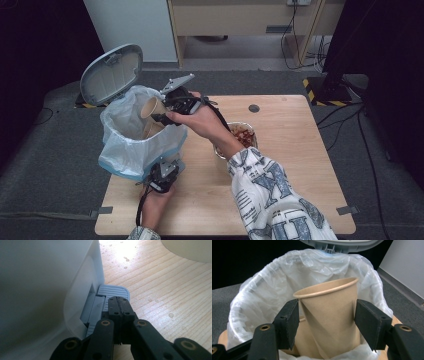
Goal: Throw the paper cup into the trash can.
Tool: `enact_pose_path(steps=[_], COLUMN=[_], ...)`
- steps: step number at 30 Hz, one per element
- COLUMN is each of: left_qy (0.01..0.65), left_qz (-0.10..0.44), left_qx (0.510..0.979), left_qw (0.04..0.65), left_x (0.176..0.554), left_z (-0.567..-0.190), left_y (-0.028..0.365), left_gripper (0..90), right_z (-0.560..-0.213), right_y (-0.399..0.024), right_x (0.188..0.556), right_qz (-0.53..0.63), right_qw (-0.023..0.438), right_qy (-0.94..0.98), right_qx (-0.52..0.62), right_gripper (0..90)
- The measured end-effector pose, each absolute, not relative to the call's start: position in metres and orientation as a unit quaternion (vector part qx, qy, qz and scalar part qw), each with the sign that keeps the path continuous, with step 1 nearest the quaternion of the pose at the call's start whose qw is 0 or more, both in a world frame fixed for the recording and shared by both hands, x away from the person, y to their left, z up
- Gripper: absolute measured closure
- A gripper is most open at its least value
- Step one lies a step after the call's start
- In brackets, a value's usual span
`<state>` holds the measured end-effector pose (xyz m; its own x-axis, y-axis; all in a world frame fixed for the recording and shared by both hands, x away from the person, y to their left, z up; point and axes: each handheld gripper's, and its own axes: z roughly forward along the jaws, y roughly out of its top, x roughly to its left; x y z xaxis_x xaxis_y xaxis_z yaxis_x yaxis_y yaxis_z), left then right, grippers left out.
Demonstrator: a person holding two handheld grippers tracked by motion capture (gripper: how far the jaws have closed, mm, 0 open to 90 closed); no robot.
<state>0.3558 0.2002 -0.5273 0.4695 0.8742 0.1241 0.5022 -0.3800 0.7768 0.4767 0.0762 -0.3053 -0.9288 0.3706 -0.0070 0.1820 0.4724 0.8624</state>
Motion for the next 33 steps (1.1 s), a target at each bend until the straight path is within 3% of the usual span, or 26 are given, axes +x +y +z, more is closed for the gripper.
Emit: enact_pose_path(steps=[12,26,33], left_qy=[0.438,0.439,0.438], left_qz=[0.271,0.271,0.271], left_qx=[0.786,0.785,0.785], left_qw=[0.343,0.343,0.344], left_x=[0.356,0.356,0.356], left_z=[-0.527,-0.527,-0.527], left_y=[0.2,0.2,0.2], left_gripper=[89.1,89.0,89.1], right_z=[-0.304,-0.299,-0.294], right_y=[0.077,0.052,0.033], right_x=[0.475,0.48,0.481], right_qz=[0.493,0.506,0.515], right_qw=[0.092,0.093,0.101], right_qy=[0.851,0.838,0.83], right_qx=[0.155,0.179,0.191], right_gripper=[39.2,18.2,16.2])
